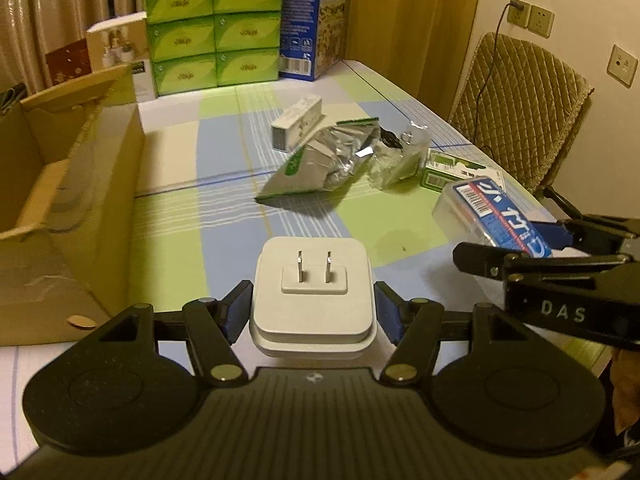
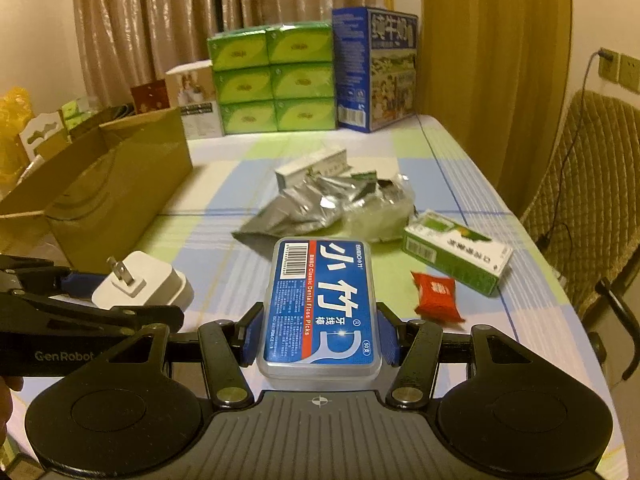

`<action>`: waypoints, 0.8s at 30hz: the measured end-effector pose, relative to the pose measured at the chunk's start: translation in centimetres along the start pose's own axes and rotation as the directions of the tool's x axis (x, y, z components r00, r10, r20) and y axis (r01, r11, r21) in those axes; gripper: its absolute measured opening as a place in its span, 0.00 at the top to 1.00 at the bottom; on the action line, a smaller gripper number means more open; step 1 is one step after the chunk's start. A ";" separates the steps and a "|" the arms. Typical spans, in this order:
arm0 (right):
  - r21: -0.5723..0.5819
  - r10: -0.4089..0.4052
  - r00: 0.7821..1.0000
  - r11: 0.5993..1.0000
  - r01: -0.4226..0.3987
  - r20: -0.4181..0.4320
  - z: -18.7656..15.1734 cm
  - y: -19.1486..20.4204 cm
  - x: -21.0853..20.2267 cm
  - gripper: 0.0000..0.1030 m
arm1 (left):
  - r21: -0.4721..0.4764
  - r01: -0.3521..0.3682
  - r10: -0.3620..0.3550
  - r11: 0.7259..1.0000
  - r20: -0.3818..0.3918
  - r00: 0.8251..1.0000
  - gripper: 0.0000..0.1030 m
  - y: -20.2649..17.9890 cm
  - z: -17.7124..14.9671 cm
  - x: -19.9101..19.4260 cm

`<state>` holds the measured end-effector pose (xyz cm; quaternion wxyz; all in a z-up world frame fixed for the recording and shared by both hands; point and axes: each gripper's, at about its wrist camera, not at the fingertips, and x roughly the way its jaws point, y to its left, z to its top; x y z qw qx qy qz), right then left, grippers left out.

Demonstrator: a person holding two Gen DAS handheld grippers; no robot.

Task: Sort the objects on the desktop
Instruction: 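Lift the plug and floss box and carry both toward the cardboard box, then lower the plug into the cardboard box and open the left tool while the right tool releases the floss box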

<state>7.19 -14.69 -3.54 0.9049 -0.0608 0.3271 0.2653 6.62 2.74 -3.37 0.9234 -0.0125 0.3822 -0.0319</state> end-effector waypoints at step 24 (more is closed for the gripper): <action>-0.123 0.139 0.986 0.984 -0.128 0.089 7.2 8.8 -3.5 0.48 | -0.052 -0.152 0.158 0.987 0.114 0.981 0.42 6.5 2.1 -10.2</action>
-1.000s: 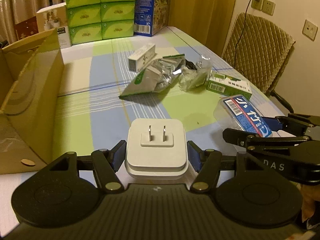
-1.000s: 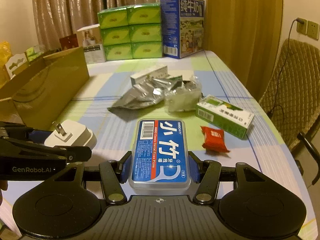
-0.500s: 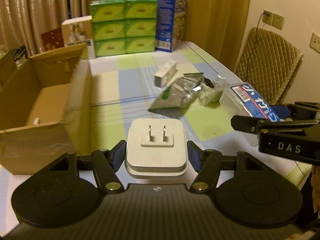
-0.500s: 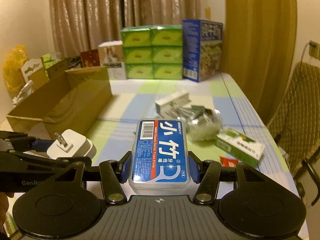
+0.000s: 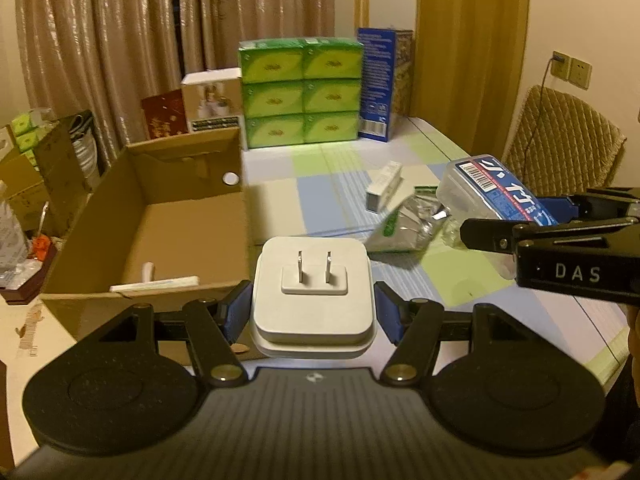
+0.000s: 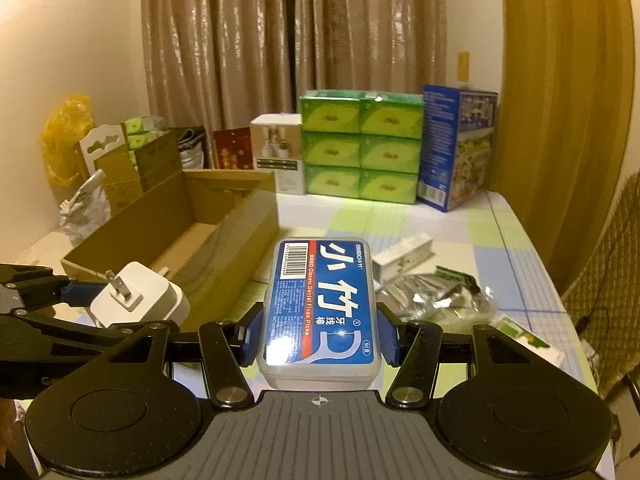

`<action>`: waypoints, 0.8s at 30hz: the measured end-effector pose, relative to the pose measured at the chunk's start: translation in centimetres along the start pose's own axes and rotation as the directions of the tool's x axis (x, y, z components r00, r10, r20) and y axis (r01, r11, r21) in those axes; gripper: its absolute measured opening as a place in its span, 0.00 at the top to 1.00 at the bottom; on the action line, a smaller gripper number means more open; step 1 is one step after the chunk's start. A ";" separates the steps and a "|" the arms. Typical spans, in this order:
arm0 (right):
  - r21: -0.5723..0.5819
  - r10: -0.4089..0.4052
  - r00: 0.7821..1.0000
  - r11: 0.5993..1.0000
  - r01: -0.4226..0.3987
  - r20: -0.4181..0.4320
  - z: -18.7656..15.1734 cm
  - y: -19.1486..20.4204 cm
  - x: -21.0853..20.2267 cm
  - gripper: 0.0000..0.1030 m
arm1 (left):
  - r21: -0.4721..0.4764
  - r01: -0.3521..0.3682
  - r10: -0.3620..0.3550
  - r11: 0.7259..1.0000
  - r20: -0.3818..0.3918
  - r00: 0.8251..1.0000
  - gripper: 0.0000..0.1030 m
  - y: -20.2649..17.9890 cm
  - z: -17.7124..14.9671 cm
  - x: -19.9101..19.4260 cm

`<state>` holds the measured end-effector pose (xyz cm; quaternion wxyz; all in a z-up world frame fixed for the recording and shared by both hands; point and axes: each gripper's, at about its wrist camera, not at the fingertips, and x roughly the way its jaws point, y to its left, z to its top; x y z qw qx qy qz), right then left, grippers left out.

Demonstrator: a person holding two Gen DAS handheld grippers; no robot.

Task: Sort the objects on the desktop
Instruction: 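Lower the plug into the cardboard box and open the left tool while the right tool releases the floss box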

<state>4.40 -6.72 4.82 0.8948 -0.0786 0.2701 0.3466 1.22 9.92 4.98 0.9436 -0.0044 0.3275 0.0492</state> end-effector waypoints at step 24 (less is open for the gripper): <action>-0.085 0.130 0.991 0.988 -0.130 -0.009 5.1 8.1 4.4 0.48 | -0.094 -0.105 0.107 0.990 0.018 0.994 0.42 10.4 1.7 -1.8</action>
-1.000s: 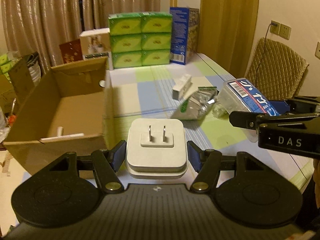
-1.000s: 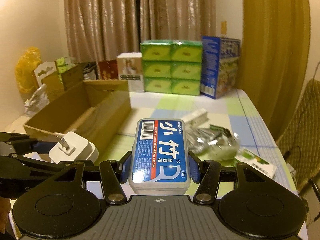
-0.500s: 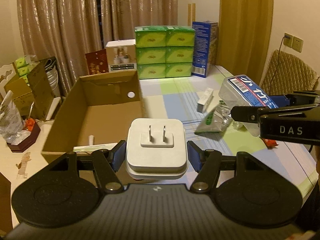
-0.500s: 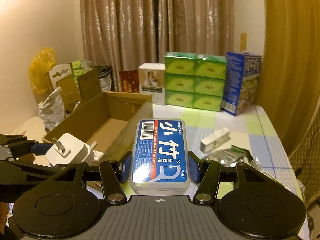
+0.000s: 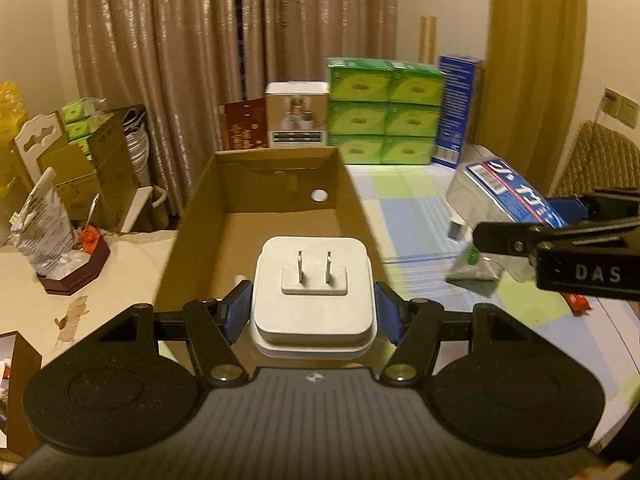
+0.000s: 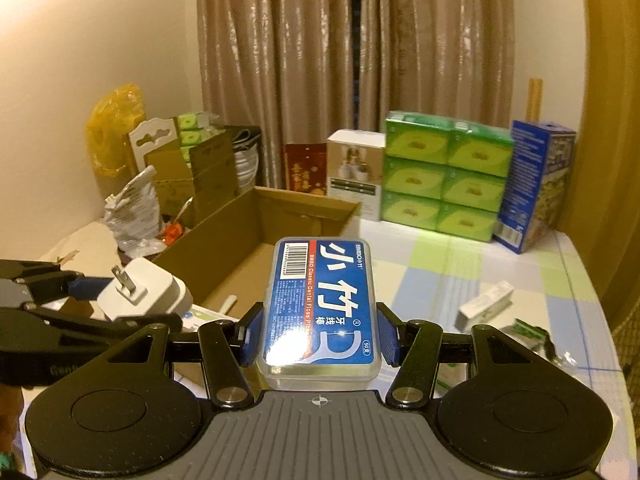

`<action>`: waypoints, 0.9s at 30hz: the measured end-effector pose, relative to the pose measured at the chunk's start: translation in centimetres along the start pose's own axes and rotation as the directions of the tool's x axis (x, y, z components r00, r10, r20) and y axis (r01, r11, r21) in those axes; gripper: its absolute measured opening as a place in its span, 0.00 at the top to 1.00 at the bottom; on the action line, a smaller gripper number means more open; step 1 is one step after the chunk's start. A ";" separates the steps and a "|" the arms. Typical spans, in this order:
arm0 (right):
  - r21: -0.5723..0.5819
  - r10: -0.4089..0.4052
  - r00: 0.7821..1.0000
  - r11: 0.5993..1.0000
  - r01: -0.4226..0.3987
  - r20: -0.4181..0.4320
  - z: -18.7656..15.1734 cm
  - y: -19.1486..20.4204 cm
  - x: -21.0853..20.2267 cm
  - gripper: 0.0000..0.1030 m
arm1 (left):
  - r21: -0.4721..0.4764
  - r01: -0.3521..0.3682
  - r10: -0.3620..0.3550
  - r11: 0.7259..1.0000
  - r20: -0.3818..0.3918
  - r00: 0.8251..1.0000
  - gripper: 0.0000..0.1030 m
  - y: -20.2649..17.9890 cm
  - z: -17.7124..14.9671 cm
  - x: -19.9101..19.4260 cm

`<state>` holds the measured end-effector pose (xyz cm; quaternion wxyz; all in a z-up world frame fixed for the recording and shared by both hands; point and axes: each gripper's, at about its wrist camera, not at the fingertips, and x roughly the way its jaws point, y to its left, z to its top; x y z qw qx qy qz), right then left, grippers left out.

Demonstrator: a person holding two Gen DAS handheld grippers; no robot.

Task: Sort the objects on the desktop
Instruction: 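Lower the plug into the cardboard box and open the left tool while the right tool releases the floss box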

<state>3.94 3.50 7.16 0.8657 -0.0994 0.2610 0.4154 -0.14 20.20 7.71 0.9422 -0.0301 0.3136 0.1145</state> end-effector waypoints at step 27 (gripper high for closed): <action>0.034 0.092 0.992 0.995 -0.089 -0.090 2.9 1.8 13.1 0.48 | -0.061 -0.026 0.023 0.998 -0.063 0.998 0.42 8.1 2.3 10.2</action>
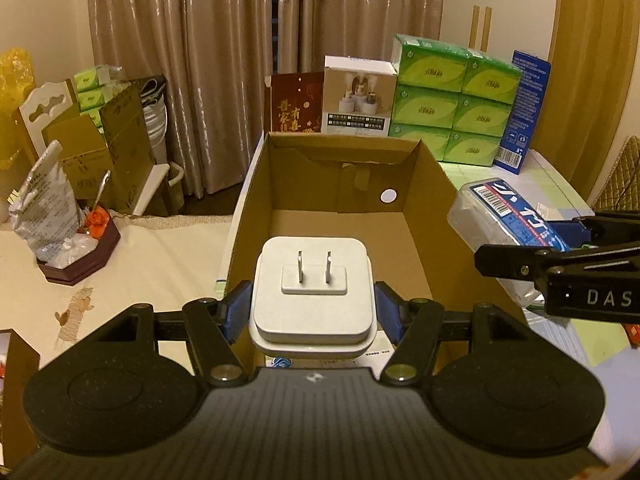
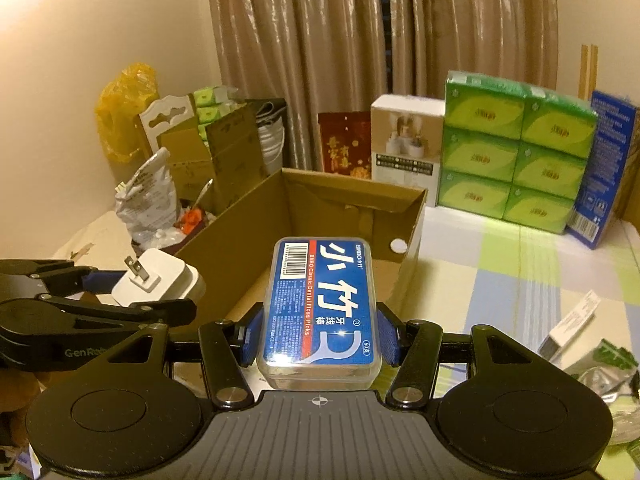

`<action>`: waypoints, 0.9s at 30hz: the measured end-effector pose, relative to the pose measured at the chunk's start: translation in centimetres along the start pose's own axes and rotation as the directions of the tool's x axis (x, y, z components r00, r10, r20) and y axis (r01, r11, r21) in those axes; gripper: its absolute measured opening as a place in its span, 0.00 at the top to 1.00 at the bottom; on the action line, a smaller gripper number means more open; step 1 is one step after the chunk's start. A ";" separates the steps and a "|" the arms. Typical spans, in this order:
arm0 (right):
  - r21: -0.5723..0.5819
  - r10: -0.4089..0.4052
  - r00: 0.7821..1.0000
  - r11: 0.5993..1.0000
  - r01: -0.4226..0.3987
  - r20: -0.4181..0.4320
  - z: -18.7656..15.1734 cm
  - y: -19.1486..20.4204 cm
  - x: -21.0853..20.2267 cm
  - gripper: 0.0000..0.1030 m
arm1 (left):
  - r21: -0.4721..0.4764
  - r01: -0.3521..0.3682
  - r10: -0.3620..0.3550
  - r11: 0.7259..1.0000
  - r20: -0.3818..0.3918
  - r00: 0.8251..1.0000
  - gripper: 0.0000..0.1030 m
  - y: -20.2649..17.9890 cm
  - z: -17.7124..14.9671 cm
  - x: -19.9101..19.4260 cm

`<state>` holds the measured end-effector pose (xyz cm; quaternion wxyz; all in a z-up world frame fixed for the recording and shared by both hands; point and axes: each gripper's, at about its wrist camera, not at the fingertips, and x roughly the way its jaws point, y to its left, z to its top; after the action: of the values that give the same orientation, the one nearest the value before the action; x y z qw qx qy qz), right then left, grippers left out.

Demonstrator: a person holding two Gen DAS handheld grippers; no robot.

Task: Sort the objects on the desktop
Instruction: 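Lower the plug into the cardboard box and open the left tool while the right tool releases the floss box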

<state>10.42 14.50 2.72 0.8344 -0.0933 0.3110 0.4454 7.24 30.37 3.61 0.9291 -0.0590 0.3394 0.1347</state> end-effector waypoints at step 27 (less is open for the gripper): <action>0.112 0.032 0.999 0.993 -0.036 0.036 0.0 -2.7 -2.2 0.34 | -0.045 -0.020 0.021 0.999 0.015 1.000 0.40 -0.8 -1.9 -3.0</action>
<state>11.66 11.42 3.77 0.8359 -0.0332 0.3226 0.4429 4.15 28.57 4.11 0.9287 -0.0753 0.3295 0.1523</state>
